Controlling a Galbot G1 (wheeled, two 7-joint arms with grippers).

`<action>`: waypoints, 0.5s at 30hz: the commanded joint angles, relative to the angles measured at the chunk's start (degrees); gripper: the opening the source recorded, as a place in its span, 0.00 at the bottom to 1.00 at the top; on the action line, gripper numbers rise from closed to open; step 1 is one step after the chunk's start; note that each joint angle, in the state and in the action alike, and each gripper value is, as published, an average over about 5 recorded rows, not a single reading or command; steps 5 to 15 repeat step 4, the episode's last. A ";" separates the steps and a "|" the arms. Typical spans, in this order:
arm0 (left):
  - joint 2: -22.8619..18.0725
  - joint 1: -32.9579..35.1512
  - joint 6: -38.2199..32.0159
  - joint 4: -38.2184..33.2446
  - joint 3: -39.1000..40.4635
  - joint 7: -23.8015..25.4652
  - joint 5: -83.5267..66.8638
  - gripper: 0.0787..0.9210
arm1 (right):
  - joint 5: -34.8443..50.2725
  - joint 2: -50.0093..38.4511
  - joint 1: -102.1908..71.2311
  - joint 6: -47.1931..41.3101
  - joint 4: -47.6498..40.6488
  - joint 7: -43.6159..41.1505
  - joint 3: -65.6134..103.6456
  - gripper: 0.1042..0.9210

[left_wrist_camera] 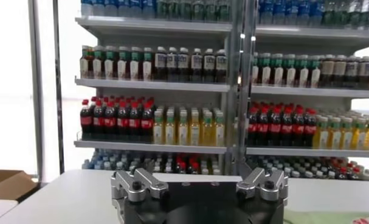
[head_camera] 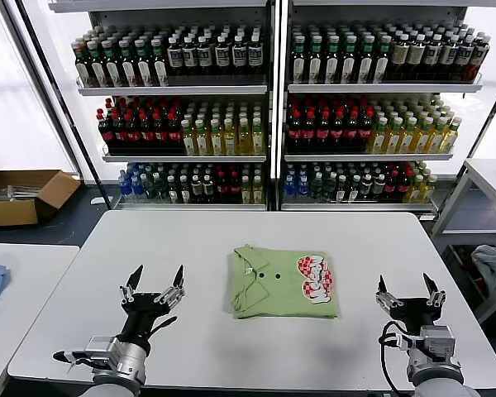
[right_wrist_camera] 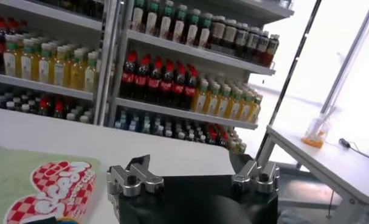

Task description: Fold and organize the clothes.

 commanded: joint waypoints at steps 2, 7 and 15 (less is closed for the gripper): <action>0.01 -0.24 0.22 0.04 1.76 0.71 3.06 0.88 | -0.89 2.31 -1.16 1.21 -0.61 -0.79 0.30 0.88; 0.02 -0.19 0.26 0.08 1.71 0.78 3.19 0.88 | -0.79 2.14 -1.07 1.19 -0.54 -0.82 0.30 0.88; 0.02 -0.19 0.26 0.08 1.71 0.78 3.19 0.88 | -0.79 2.14 -1.07 1.19 -0.54 -0.82 0.30 0.88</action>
